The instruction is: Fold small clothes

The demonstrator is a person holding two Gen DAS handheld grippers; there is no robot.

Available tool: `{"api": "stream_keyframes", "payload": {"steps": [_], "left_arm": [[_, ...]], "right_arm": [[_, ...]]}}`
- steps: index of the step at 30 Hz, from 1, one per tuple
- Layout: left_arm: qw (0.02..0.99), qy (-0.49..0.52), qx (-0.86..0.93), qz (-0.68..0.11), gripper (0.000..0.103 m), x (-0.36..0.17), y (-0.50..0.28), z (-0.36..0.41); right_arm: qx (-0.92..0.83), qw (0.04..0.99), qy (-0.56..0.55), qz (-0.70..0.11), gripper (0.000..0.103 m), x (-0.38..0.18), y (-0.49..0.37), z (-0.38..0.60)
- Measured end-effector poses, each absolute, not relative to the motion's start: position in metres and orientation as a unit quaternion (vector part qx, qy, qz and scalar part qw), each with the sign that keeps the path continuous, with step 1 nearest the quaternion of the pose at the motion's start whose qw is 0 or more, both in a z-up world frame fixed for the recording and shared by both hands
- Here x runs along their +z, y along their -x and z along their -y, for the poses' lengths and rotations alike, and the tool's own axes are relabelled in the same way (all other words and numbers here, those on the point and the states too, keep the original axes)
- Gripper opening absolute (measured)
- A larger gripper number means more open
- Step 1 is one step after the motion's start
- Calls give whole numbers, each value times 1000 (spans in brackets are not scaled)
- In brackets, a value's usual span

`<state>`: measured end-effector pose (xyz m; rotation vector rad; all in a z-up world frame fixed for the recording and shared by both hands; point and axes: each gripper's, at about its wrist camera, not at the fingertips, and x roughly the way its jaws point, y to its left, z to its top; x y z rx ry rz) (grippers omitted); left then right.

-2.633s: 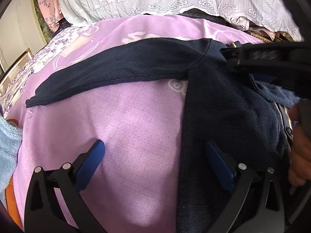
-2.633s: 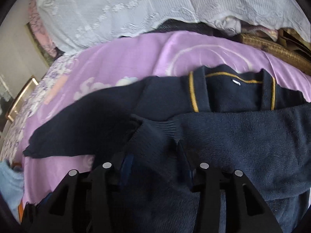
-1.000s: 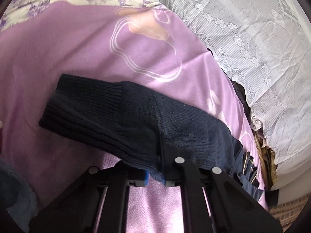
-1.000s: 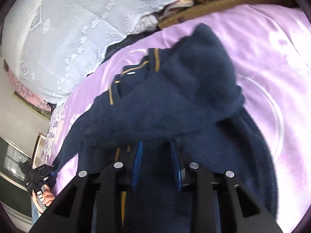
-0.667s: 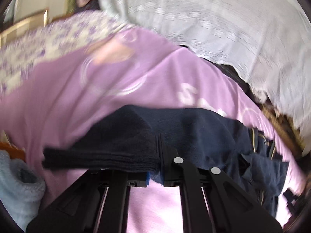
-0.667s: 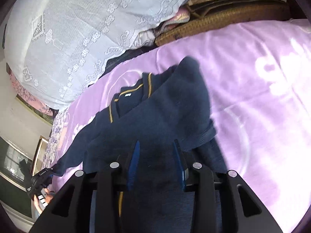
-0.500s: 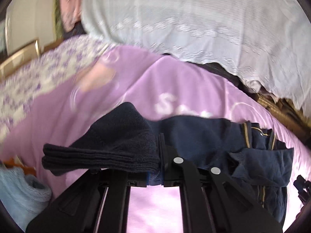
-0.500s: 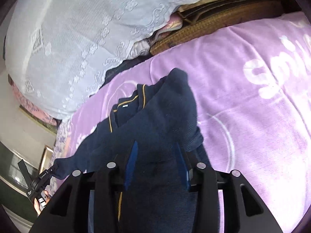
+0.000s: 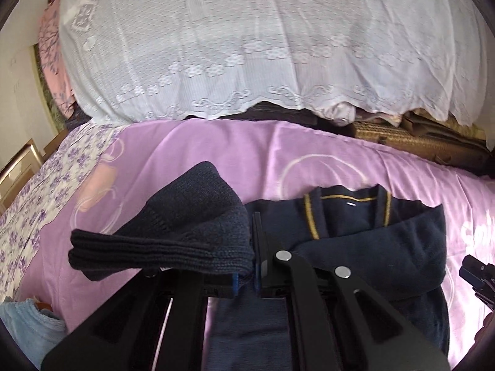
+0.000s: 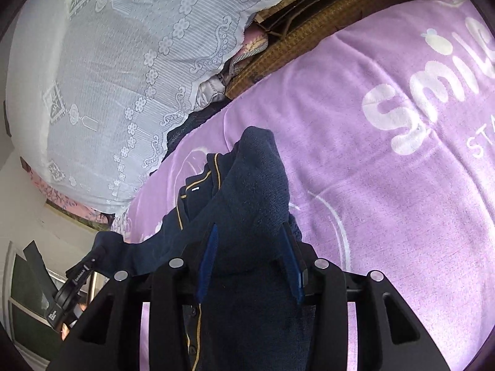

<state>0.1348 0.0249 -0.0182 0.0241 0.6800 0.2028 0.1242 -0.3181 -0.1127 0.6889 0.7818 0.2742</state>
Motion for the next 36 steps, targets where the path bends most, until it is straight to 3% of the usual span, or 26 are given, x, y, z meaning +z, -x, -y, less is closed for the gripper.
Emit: {"api": "stream_keyframes", "payload": {"steps": [13,16,18,19,21,23,30,36], "left_arm": [[919,-112,29,-376,6,-83,-167,107],[899,-149,13,-412,11,-114,-172,133],[890,-170,7,-423,39,-127,-168,143],[890,-189,16,-415,47,-129,-163,146],[893,-214,26,-396,82,-126,-151,147],[898,-213,7,-384,92,-115,-137,141],[911,-199,-15,-362,98,-88,-96,83],[918,-113,73,-374,98,-74,-109,-7]], "right_arm": [[123,846,-370,-363,43,-116,-129,342],[120,844,-377,-362,43,-118,-130,347],[118,843,-380,-361,43,-119,-130,350],[117,843,-381,-361,43,-119,-130,351],[116,844,-381,-360,43,-119,-130,351],[118,844,-378,-361,43,-119,-130,350],[127,854,-355,-359,43,-112,-128,340],[171,865,-295,-367,43,-101,-124,303]]}}
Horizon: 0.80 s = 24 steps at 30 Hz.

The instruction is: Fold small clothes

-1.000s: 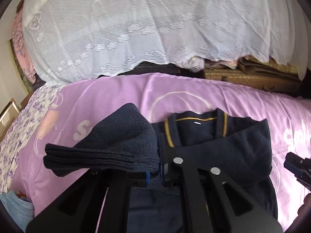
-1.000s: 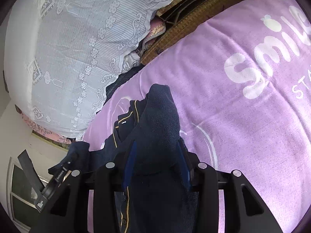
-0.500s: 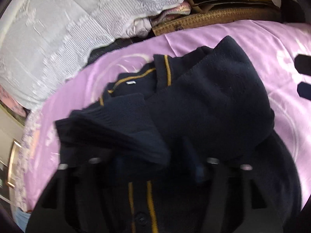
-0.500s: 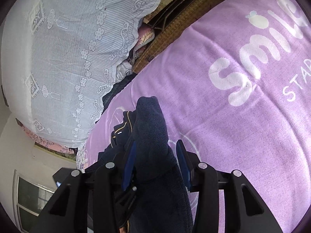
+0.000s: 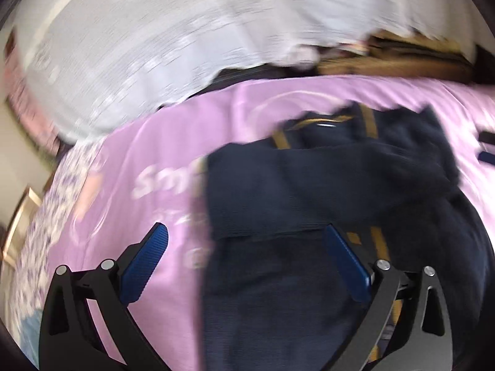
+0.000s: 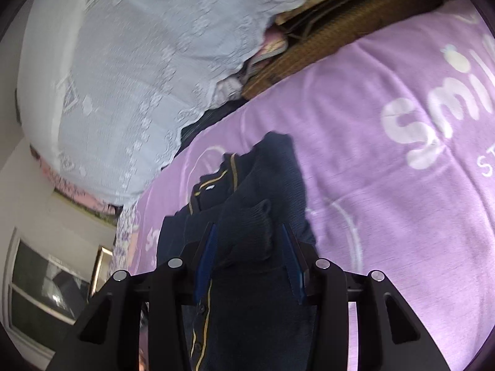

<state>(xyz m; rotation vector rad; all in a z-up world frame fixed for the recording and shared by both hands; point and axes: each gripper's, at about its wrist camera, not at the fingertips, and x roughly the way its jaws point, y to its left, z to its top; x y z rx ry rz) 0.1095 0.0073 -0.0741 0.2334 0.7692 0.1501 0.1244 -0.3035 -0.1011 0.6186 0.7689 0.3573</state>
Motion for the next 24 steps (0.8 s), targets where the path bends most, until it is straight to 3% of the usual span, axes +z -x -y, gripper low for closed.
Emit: {"api": "stream_keyframes", "payload": {"steps": [3,6,14,15,18,21,24], "left_arm": [[918,-100,99,-371,98,-71,-120,-27],[919,-97,113,-366,98,-70,-132,-38],[910,-89,137,-381,98,-81,-181,-55],[905,-90,146,-389,98,-88,-188,-59],[871,-104,184,-443,99,-130,-212,-80],[878,-66,169,-443,99,-137,-211,-98],[879,-47,179,-439,99,-127,-206,-107]], "right_arm": [[191,863,-274,-379,43,-104,-126,286],[169,866,-264,-389,35,-112,-130,277],[82,868,-196,-448,32,-138,-176,253],[73,872,-182,-448,30,-141,-179,249],[56,890,-160,-423,12,-137,-174,244],[41,907,-154,-389,0,-120,-168,252],[-8,907,-118,-403,0,-123,-178,264]]}}
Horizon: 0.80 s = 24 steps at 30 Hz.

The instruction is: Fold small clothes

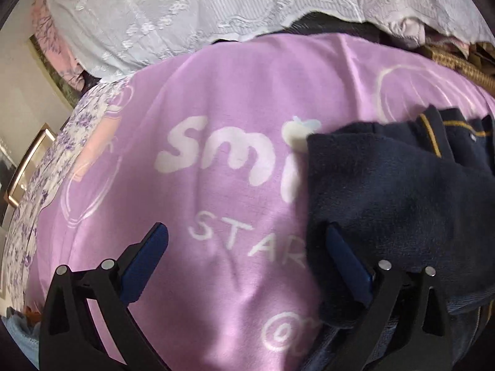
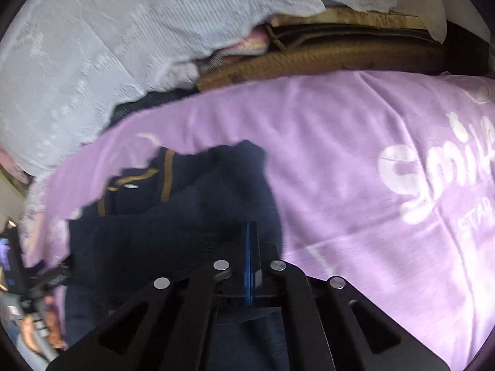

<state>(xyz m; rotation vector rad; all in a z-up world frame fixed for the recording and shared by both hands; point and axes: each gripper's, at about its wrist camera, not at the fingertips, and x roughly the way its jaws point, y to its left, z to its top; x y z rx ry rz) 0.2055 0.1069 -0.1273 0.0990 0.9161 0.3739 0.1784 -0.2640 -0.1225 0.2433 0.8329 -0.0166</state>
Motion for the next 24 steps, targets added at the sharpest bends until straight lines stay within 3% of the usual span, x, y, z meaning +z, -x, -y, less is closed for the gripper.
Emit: {"api": "stream_keyframes", "payload": {"steps": [6,10,12,20,22,24], "left_arm": [[909,-18,123,-398,99,-91,-195,-104],[875,-72,148,-455,99,-133,-222,-91],[884,-53,147,-440,99,-141,-218,-96],[918,-45,86,-386,98,-88,-192,-72],[911,-66,69,-400,98,-97,-200,-55],[886,-109,89,-442,99,-130,-214,-42]], "right_arm": [[66,921,-123,-364,4,-104,-161,241],[109,903,-76,-408,1,-122,-179,199],[103,889,-81,-439,0,-147,-193,199],[114,914,-96,-378,6,-103,-178,203],[110,905,-94,-400,12,-113,-190,202],[99,887,-99,-439,12,-142,-205,208]]}}
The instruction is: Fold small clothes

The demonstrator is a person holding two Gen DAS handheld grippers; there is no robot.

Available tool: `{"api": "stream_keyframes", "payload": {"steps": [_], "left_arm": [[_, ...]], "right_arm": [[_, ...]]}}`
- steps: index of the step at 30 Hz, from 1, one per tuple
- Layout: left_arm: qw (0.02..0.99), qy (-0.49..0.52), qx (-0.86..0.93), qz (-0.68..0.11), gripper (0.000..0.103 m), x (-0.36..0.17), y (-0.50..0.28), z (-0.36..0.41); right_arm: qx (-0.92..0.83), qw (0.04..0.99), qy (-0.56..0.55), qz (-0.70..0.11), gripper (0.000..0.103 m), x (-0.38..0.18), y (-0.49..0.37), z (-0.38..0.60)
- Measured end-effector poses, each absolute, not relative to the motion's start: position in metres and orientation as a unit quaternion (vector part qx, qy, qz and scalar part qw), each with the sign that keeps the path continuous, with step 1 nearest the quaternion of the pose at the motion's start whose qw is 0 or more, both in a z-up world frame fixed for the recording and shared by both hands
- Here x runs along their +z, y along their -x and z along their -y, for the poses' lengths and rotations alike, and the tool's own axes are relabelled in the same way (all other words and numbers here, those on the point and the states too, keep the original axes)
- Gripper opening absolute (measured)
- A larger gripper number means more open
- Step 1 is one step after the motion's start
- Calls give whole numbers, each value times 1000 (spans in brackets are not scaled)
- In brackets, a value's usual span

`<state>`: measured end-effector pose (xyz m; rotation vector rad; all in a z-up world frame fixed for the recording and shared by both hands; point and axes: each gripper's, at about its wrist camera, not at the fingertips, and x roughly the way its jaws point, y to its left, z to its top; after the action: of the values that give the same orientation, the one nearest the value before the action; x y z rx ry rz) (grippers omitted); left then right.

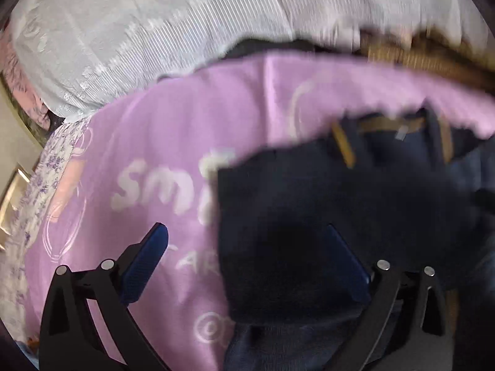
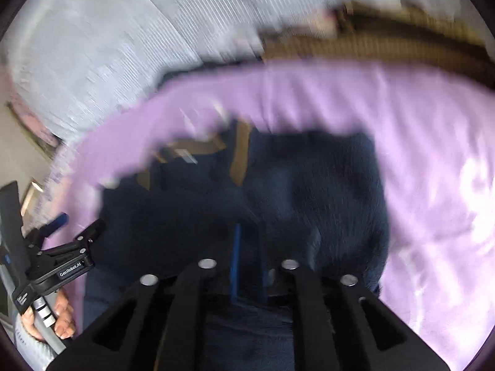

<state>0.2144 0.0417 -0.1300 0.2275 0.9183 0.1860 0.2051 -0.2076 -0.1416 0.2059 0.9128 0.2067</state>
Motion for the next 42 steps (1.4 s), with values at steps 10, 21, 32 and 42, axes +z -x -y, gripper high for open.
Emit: {"api": "stream_keyframes", "payload": {"steps": [10,21,32,42], "left_arm": [[906,-29,31,-422,98,-114,-117,-54],[891,17,31,-453,98,-137,-43,-68],[887,5,3,-462,98,-146,21,-49],[916,45,-10,-399,98,-104,71,-75]], "right_arm": [[102,910,-90,-391,24,-122,-121,222],[105,913,-25,-393,34,-141,-37,205],[115,911,7,-395,39,-167,46,195],[84,933,-45,-348,40,-130,70,232]]}}
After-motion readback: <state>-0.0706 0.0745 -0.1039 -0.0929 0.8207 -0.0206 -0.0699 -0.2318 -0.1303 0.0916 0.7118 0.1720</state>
